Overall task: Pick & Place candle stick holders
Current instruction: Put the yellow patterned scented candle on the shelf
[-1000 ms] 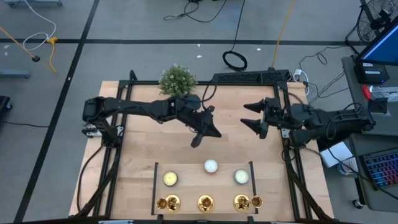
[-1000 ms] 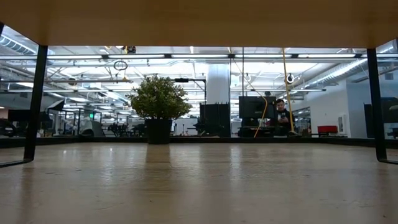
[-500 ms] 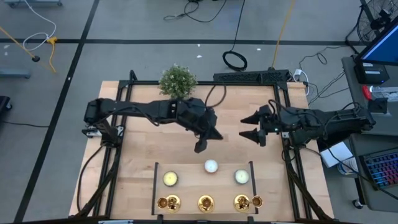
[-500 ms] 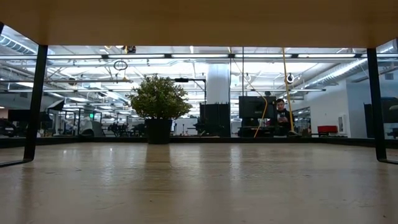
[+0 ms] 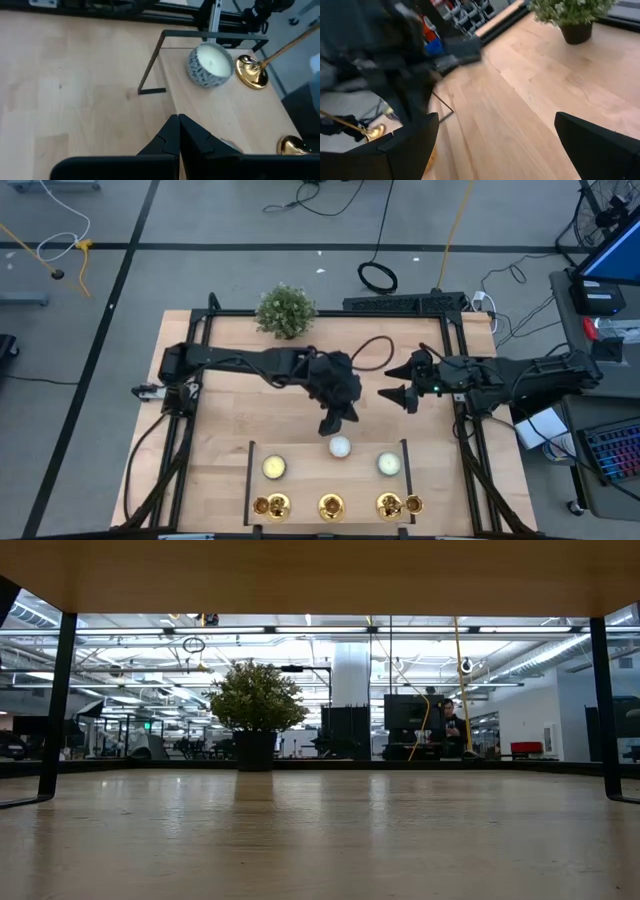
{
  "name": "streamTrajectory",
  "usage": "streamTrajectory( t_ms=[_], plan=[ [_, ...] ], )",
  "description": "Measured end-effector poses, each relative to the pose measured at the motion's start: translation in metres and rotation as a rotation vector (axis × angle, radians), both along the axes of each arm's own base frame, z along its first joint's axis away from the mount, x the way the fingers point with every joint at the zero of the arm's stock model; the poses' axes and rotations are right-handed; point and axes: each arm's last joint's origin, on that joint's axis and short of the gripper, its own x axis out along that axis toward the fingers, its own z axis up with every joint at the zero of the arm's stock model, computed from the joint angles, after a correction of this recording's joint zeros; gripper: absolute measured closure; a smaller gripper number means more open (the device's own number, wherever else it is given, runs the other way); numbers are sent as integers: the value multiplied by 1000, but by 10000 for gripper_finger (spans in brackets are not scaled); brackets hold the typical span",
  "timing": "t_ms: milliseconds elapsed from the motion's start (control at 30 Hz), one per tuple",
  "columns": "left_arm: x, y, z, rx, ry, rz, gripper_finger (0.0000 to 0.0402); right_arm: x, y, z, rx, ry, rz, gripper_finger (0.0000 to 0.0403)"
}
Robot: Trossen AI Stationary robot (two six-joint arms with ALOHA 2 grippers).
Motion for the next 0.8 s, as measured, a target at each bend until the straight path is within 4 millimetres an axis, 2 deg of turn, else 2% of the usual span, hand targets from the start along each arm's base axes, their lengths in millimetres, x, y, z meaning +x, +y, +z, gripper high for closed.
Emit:
streamTrajectory(
  t_ms=[267, 633, 800],
  plan=[
    [11, 0, -26, -142, 95, -125, 401, 8, 1, -4, -6, 16, 2, 9],
    [12, -3, -26, -111, 67, -150, 401, 21, 9, -5, -14, -23, 38, 9],
    [14, -3, -33, -107, 88, -156, 401, 27, 11, -4, -4, -48, 51, 9]
  ],
)
